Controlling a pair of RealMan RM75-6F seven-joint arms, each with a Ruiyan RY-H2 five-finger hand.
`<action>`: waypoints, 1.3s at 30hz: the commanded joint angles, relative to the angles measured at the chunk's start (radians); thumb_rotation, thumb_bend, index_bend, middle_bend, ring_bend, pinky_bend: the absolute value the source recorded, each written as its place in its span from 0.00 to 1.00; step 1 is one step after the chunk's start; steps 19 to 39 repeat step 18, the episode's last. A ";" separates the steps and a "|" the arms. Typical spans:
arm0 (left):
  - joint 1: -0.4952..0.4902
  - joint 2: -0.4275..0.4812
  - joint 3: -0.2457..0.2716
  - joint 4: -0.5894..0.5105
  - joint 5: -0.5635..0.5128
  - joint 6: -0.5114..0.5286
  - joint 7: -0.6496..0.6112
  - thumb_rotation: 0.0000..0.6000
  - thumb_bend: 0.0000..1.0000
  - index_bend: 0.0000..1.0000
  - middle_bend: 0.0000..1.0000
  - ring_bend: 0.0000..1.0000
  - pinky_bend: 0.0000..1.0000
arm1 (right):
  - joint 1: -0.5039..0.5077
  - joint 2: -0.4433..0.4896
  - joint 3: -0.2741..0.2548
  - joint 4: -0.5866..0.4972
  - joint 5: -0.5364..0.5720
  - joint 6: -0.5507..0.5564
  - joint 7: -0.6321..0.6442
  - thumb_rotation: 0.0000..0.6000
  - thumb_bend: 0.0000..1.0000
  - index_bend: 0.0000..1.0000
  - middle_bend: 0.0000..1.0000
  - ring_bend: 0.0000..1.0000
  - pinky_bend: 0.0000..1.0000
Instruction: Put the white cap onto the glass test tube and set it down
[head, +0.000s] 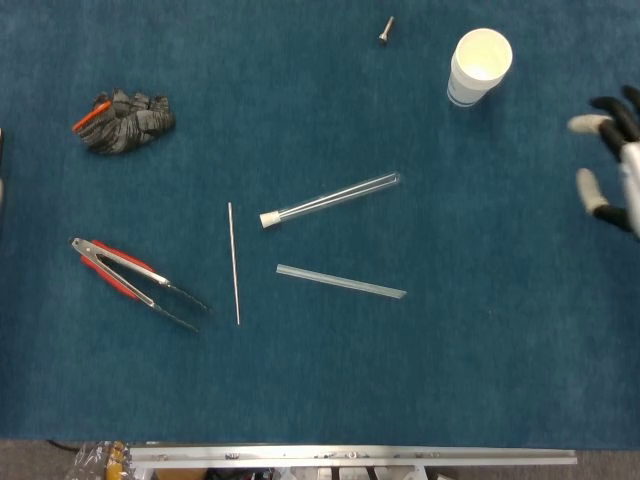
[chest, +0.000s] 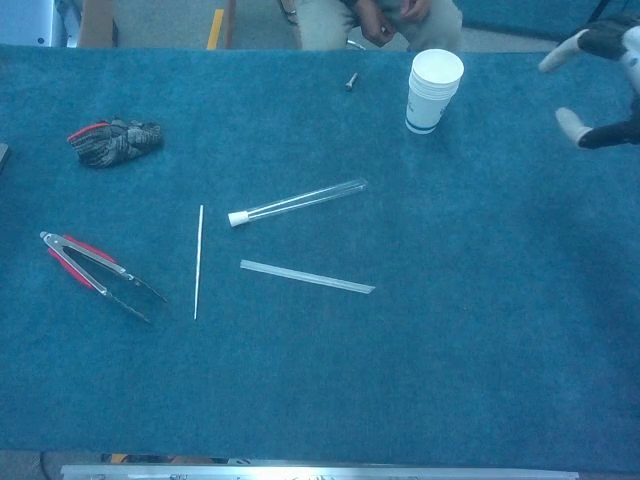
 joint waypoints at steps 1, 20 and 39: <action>0.040 0.007 0.015 0.015 0.014 0.044 -0.022 0.88 0.38 0.25 0.14 0.00 0.07 | -0.061 0.051 -0.034 -0.021 -0.049 0.040 0.049 1.00 0.38 0.33 0.22 0.09 0.18; 0.103 0.043 0.042 -0.025 0.073 0.075 -0.041 0.88 0.38 0.25 0.15 0.00 0.07 | -0.165 0.099 -0.031 -0.009 -0.143 0.045 0.149 1.00 0.38 0.34 0.22 0.09 0.18; 0.103 0.043 0.042 -0.025 0.073 0.075 -0.041 0.88 0.38 0.25 0.15 0.00 0.07 | -0.165 0.099 -0.031 -0.009 -0.143 0.045 0.149 1.00 0.38 0.34 0.22 0.09 0.18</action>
